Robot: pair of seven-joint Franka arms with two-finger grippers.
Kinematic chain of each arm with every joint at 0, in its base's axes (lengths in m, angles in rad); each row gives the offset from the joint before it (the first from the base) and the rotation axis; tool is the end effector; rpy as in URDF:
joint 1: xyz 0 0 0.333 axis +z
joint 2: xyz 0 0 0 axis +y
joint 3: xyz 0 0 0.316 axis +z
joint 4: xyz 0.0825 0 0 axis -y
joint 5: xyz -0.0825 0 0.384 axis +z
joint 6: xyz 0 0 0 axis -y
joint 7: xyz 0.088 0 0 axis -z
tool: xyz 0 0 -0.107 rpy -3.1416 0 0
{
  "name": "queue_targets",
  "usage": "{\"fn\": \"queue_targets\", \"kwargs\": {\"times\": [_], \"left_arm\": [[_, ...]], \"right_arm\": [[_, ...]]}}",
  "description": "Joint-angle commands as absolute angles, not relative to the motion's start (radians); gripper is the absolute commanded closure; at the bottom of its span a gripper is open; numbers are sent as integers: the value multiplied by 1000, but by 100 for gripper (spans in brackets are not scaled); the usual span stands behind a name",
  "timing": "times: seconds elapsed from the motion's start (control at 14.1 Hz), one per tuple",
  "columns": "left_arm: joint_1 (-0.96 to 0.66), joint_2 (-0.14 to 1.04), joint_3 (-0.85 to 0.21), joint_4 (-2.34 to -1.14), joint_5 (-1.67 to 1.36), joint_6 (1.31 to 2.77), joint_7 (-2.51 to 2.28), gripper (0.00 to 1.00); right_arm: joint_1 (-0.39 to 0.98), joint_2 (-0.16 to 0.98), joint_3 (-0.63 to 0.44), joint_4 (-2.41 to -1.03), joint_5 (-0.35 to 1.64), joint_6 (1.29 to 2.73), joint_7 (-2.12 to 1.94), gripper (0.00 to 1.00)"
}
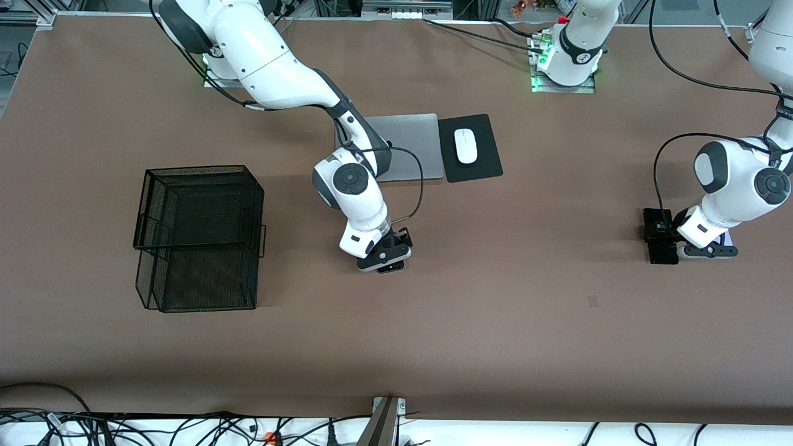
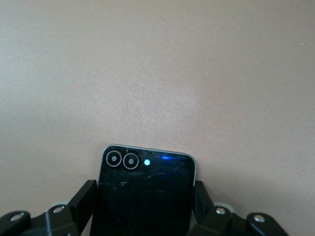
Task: Place phones with both arms
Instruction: 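Place the flip phone in the basket while the left gripper carries the tall phone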
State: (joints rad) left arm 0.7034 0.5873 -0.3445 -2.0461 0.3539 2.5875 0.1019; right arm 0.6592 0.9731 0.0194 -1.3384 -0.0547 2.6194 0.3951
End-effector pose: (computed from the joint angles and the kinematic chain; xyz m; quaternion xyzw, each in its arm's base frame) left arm 0.5556 0.2013 0.1640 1.0000 0.0043 0.0054 0.0003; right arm 0.5956 0.4769 0.1692 -0.9758 -0.1553 -0.1369 0.0700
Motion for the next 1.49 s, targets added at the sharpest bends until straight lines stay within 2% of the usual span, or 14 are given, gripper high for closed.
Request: {"fn": "queue_targets", "kwargs": {"times": [0.0,0.14,0.43,0.71,0.93,1.14,1.28,1.42], "left_arm": [[703,604,-350,-2023,367,2583,92,81],[698,601,-350,-2002,368,2554,94,81],[669,591,-356,-1916,371,2381,97,81],[650,586,-356,-1914,371,2373,89,84],[594,586,-357,-1902,368,2367,46,85],[490,586,-356,-1872,367,2306,-85,85],[427,586,-357,-1862,365,2295,-142,90],[349,584,-359,-1859,356,2290,-204,90]], "right_arm": [[669,988,-2,-1316,-75,2609,411,100],[669,944,-20,-1315,-72,2507,410,100],[606,769,-20,-1296,-58,2217,407,100],[497,603,-28,-1301,-61,1998,307,100],[454,514,-110,-1321,-58,1837,151,100],[454,410,-234,-1447,-57,1802,-27,100],[454,321,-282,-1601,-54,1827,-40,100],[454,241,-325,-1763,-55,1893,-40,100]]}}
